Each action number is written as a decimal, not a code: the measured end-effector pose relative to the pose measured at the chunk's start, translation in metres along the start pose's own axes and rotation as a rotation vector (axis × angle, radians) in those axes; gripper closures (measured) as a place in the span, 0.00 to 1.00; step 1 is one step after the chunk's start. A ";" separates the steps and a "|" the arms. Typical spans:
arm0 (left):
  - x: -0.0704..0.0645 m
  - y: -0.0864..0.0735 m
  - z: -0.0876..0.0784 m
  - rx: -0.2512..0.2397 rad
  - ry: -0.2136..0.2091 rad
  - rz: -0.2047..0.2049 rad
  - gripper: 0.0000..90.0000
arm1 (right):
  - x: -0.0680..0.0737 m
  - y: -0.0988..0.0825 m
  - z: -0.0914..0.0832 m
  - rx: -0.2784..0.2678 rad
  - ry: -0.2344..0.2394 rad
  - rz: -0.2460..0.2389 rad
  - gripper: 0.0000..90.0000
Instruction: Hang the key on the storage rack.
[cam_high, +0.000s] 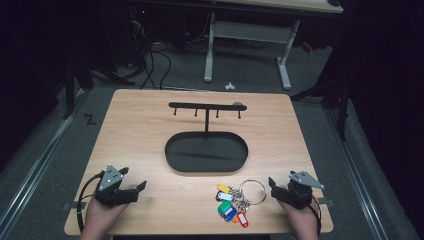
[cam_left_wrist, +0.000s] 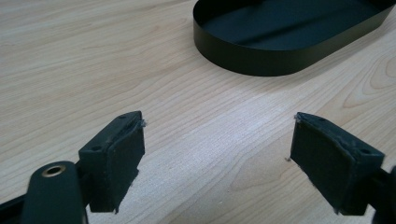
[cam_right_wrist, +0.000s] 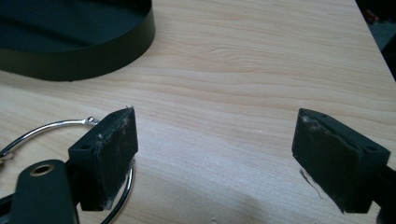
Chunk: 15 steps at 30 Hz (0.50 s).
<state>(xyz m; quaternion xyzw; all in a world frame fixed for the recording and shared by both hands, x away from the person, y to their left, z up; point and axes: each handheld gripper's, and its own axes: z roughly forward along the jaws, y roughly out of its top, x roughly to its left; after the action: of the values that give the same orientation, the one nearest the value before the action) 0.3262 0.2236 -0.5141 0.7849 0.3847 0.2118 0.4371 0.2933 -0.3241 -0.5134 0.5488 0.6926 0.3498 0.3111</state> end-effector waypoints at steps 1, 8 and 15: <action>0.000 0.000 0.000 -0.001 -0.001 0.001 0.20 | -0.001 0.000 0.000 0.000 -0.003 0.002 0.16; 0.000 0.000 -0.001 0.002 -0.002 -0.002 0.20 | 0.004 0.001 -0.001 0.001 -0.005 -0.041 0.16; 0.000 0.000 -0.001 -0.001 -0.003 -0.008 0.19 | 0.006 0.002 -0.001 0.010 0.007 -0.041 0.16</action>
<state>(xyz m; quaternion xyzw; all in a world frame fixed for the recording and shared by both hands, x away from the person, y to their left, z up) 0.3250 0.2241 -0.5136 0.7834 0.3872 0.2091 0.4389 0.2923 -0.3182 -0.5115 0.5346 0.7067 0.3418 0.3129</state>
